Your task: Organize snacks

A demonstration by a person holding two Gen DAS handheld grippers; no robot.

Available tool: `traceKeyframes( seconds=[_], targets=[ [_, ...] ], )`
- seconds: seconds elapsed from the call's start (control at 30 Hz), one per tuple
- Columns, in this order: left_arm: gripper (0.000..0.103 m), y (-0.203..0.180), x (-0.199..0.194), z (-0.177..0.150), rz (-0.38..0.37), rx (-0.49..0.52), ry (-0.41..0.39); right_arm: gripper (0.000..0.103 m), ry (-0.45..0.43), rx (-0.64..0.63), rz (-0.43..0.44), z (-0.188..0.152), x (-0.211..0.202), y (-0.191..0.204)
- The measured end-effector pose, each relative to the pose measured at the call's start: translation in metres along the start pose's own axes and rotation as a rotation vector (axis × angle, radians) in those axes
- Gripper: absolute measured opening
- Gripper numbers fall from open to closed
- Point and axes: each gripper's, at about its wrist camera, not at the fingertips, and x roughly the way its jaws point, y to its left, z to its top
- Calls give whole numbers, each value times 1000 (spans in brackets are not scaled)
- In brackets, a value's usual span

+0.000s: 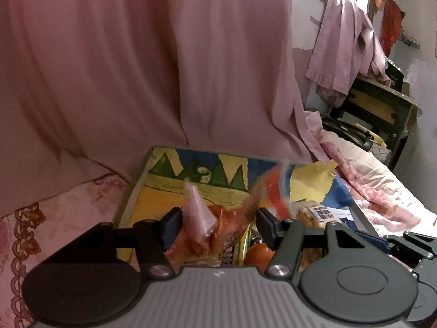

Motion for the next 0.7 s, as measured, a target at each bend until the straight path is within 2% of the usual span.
traceKeyframes(
  seconds=[0.23, 0.43, 0.7],
  targets=[
    [75, -4, -5, 1, -12, 22, -24, 42, 3, -3, 3, -2, 0, 0],
    [83, -4, -7, 3, -4, 12, -26, 49, -8, 11, -1, -1, -3, -2],
    [99, -4, -20, 7, 18, 3, -63, 68, -60, 56, -1, 6, -19, -11]
  ],
)
